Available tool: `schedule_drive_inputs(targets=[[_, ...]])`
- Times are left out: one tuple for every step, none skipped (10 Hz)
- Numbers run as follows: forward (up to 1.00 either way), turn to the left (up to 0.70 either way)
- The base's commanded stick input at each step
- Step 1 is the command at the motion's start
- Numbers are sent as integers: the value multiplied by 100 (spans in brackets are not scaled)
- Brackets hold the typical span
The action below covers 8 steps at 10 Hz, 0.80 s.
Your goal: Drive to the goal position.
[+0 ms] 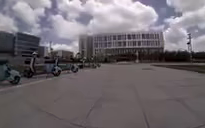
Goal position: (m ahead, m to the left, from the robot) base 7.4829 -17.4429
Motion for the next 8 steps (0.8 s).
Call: schedule_drive_inputs(targets=[[70,0],[70,0],[70,0],[70,0],[70,0],[70,0],[70,0],[70,0]])
